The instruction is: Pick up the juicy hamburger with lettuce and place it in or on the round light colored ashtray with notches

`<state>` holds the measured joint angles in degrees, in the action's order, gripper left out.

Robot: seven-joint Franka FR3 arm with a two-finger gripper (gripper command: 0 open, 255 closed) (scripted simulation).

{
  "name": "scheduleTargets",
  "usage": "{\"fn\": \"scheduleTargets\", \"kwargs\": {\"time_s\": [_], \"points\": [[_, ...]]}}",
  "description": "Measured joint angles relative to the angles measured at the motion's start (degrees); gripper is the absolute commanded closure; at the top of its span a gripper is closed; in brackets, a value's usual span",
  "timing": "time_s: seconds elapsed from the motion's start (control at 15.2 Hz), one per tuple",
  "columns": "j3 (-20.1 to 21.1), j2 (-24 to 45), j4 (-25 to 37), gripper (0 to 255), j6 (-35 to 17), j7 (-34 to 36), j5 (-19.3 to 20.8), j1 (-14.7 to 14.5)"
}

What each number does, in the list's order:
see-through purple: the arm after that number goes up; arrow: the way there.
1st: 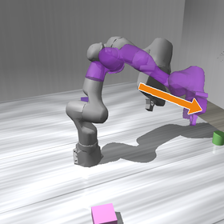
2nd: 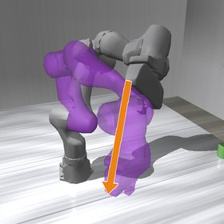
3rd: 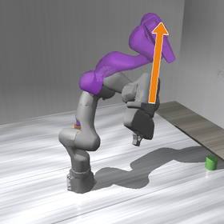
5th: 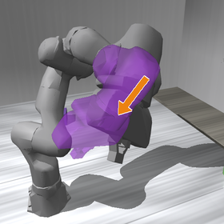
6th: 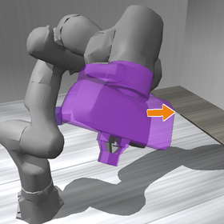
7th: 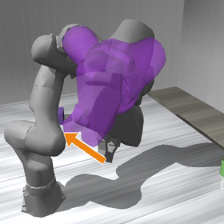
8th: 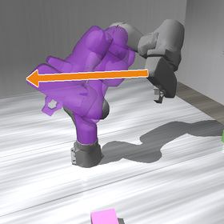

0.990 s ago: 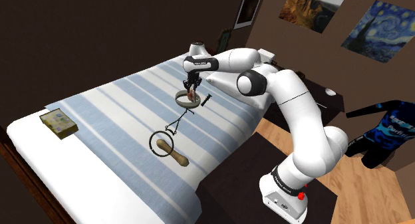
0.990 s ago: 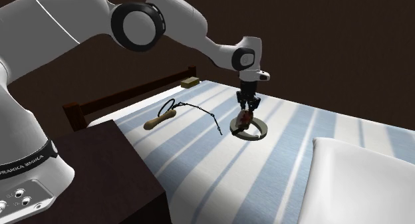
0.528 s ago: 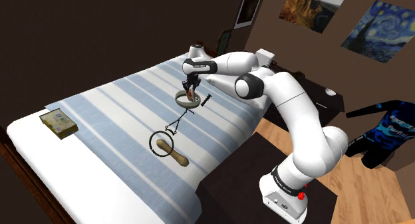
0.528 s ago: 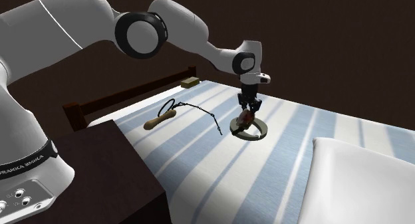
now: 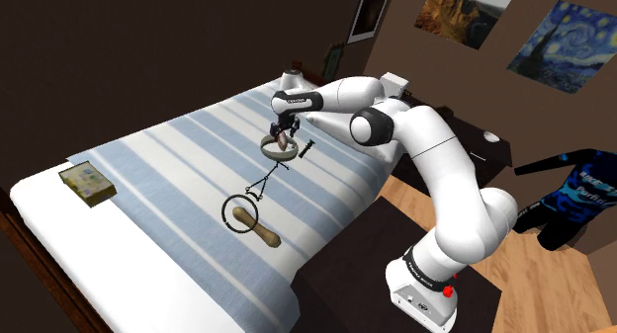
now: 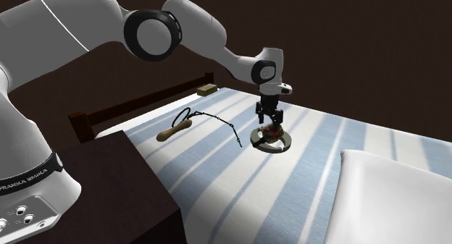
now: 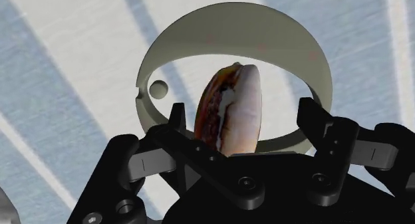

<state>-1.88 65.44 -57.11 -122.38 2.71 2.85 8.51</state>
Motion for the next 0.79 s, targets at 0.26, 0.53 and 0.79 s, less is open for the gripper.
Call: {"fn": "scheduleTargets", "kwargs": {"time_s": [0.26,0.53,0.79], "points": [[0.03,-0.11,0.74,0,1.11,-0.02,-0.03,-0.03],[0.04,-3.99,-0.79,0,3.32,-0.05,-0.04,-0.19],[0.05,-4.25,-0.36,0,4.07,-0.03,-0.04,-0.25]]}}
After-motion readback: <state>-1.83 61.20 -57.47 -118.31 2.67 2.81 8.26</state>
